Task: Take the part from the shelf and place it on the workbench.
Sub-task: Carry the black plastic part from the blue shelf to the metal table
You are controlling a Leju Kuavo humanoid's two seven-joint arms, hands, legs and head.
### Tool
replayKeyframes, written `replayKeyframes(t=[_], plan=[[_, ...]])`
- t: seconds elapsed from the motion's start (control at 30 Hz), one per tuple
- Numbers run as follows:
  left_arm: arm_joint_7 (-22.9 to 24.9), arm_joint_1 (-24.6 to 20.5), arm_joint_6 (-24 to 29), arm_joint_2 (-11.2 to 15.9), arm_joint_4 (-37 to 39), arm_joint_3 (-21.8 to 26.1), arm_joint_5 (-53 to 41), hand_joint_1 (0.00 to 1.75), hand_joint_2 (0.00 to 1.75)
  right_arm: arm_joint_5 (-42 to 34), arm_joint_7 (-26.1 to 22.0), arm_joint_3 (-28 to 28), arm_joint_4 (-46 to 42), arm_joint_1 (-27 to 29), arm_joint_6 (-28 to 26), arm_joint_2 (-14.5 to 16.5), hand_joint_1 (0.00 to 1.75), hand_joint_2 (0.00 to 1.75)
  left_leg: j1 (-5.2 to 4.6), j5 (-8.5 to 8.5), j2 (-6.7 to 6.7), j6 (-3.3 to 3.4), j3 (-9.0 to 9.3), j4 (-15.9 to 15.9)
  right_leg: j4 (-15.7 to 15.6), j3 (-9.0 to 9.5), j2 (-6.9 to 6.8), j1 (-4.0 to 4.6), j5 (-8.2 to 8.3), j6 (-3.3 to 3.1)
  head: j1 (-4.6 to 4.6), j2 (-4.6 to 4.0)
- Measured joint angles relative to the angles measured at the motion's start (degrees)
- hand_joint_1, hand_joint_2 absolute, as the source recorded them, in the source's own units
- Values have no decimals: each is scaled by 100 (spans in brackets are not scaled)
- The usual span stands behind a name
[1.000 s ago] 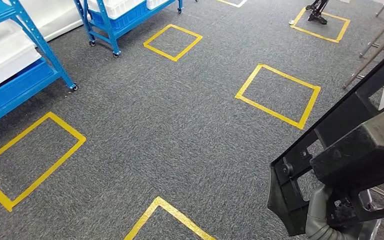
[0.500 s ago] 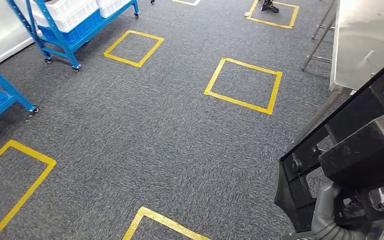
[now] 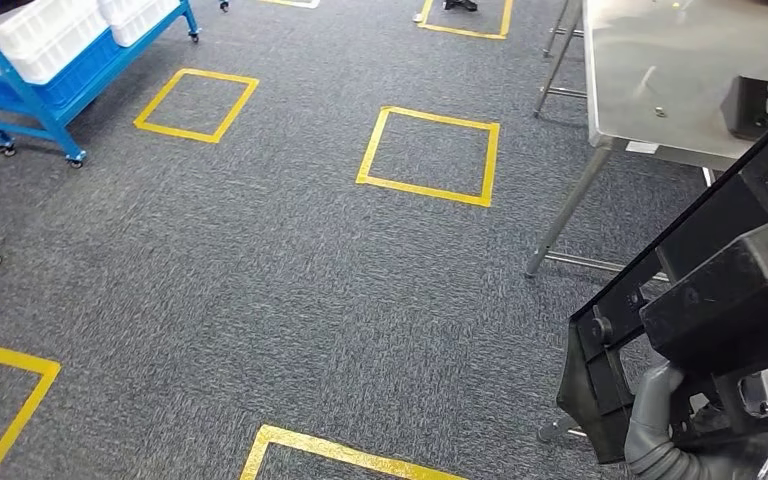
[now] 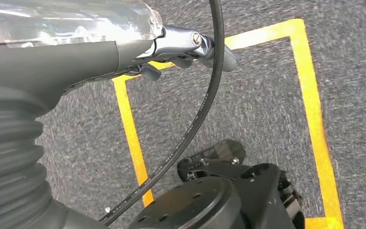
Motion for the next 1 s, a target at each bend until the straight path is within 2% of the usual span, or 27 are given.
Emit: replayKeyframes(t=[0.03, 0.07, 0.13, 0.17, 0.2, 0.27, 0.3, 0.33, 0.37, 0.4, 0.43, 0.47, 0.5, 0.53, 0.57, 0.6, 0.63, 0.67, 0.73, 0.77, 0.8, 0.83, 0.87, 0.9, 0.93, 0.97, 1.0], plan=[[3, 0, -5, -1, 0, 3, -1, 0, 175, 45, 1, 2, 1, -14, -28, -5, 175, 175, -9, -13, 44, -25, 13, 1, -193, 98, -71, 31, 37, -35, -3, 0], [10, -2, -11, -1, 0, 6, -1, 0, 175, 88, 1, 3, 1, -26, -63, -11, 175, 175, -16, -25, 87, -49, 23, 0, -262, 121, -93, 59, 25, -65, -4, 0], [29, -13, -17, -1, 0, 11, -2, 0, 175, 157, 1, 6, -1, -33, -122, -22, 175, 175, -16, -38, 177, -101, 58, -22, -303, 114, 36, 61, 53, -126, -7, 0], [37, -18, -16, 0, 0, 12, -2, 0, 175, 181, 1, 7, -2, -31, -142, -26, 175, 175, -10, -72, 138, -129, 69, -4, -351, 134, 93, 45, 74, -158, -9, 0], [42, -20, -14, 2, 0, 13, -2, 0, 175, 198, 0, 8, -3, -36, -156, -29, 175, 175, -4, -149, 31, -153, 47, 88, -401, 159, 148, 24, 99, -196, -15, 0], [55, -12, -4, 7, 0, 15, -2, 0, 175, 217, -1, 21, -3, -53, -185, -32, 175, 175, 15, -466, -284, -186, -183, 634, -456, 194, 256, 2, 128, -243, -33, -1], [66, -7, 1, 8, 0, 18, -2, 0, 175, 227, -1, 33, -2, -63, -201, -34, 175, 175, 20, -642, -378, -197, -370, 1023, -454, 194, 320, 2, 130, -256, -39, -1], [78, -2, 5, 10, 0, 22, -2, 0, 175, 243, 0, 45, -2, -68, -216, -37, 175, 175, 26, -757, -416, -207, -544, 1361, -448, 192, 394, 3, 129, -258, -44, -1], [87, 1, 8, 11, 0, 25, -2, 0, 175, 266, 4, 56, -1, -71, -228, -39, 175, 175, 32, -760, -427, -217, -648, 1534, -438, 194, 472, 3, 127, -258, -45, -1], [92, 2, 12, 13, 0, 28, -2, 0, 175, 291, 11, 66, -1, -74, -239, -42, 175, 175, 41, -647, -435, -224, -660, 1501, -425, 196, 555, -1, 122, -252, -45, -1], [93, 2, 14, 15, 0, 29, -2, 0, 175, 314, 23, 76, -1, -78, -251, -46, 175, 175, 56, -433, -465, -229, -567, 1240, -404, 199, 641, -7, 112, -239, -46, -1], [93, 4, 16, 17, 0, 30, -2, 0, 175, 331, 36, 85, -1, -80, -264, -51, 175, 175, 79, -207, -565, -234, -420, 860, -371, 194, 724, -16, 95, -216, -46, -1], [93, 5, 18, 18, 1, 32, -2, 0, 175, 343, 46, 92, -1, -85, -280, -56, 175, 175, 96, -53, -701, -236, -278, 502, -321, 175, 802, -16, 74, -185, -46, 0], [95, 7, 19, 19, 1, 35, -2, 0, 175, 353, 53, 98, -1, -91, -296, -60, 175, 175, 111, 34, -821, -225, -180, 252, -278, 146, 877, -20, 60, -150, -43, 0], [97, 8, 20, 19, 2, 38, -3, 0, 175, 363, 56, 102, -1, -95, -308, -64, 175, 175, 111, 42, -901, -205, -141, 141, -249, 113, 939, -23, 56, -116, -40, 0], [98, 4, 21, 19, 2, 41, -4, 0, 175, 373, 57, 107, 0, -98, -316, -69, 175, 175, 93, 29, -893, -174, -133, 126, -238, 83, 1005, -30, 66, -79, -38, 0], [100, -3, 22, 17, 2, 44, -4, 0, 175, 382, 57, 110, -1, -98, -321, -74, 175, 175, 85, 45, -829, -130, -132, 121, -245, 58, 1065, -45, 83, -43, -35, 0], [100, -11, 22, 15, 2, 44, -4, 0, 175, 388, 57, 112, -1, -94, -324, -80, 175, 175, 78, 67, -756, -87, -122, 97, -225, 37, 1017, -49, 77, -15, -34, 0], [98, -14, 25, 11, 2, 44, -3, 0, 175, 393, 57, 116, -1, -104, -329, -89, 175, 175, 79, 108, -605, -5, -111, 43, 50, -104, 709, -35, -95, 27, 5, 0], [97, -6, 25, 10, 2, 44, -2, 0, 175, 393, 57, 119, -1, -109, -331, -94, 175, 175, 71, 114, -524, 20, -113, 32, 365, -252, 506, -27, -272, 42, 26, 0], [96, 4, 26, 10, 2, 45, -2, 0, 175, 393, 57, 123, 1, -117, -331, -101, 175, 175, 58, 112, -440, 36, -118, 28, 749, -442, 388, -26, -460, 57, 44, -1], [96, 12, 26, 10, 2, 45, -2, 0, 175, 393, 58, 126, 3, -119, -330, -109, 175, 175, 44, 108, -353, 44, -122, 28, 1105, -618, 339, -34, -600, 68, 47, -1], [96, 16, 26, 10, 2, 46, -2, 0, 175, 393, 58, 128, 6, -117, -330, -116, 175, 175, 33, 101, -267, 50, -122, 28, 1327, -728, 319, -40, -651, 71, 46, -1], [96, 13, 26, 10, 2, 46, -2, 0, 175, 393, 59, 130, 9, -116, -329, -123, 175, 175, 23, 92, -189, 52, -116, 28, 1325, -724, 305, -44, -585, 65, 46, -1], [96, 8, 26, 9, 2, 46, -2, 0, 175, 393, 60, 131, 11, -116, -329, -127, 175, 175, 14, 81, -119, 50, -102, 28, 1088, -594, 275, -40, -424, 48, 46, 0], [96, 2, 25, 7, 2, 46, -2, 0, 175, 393, 60, 133, 12, -116, -329, -129, 175, 175, 8, 67, -56, 45, -81, 28, 689, -372, 197, -24, -220, 17, 46, 0], [96, -2, 24, 3, 2, 46, -2, 0, 175, 393, 60, 134, 13, -118, -329, -130, 175, 175, -3, 50, 1, 33, -58, 26, 276, -143, 43, 13, -76, -32, 44, 0]])
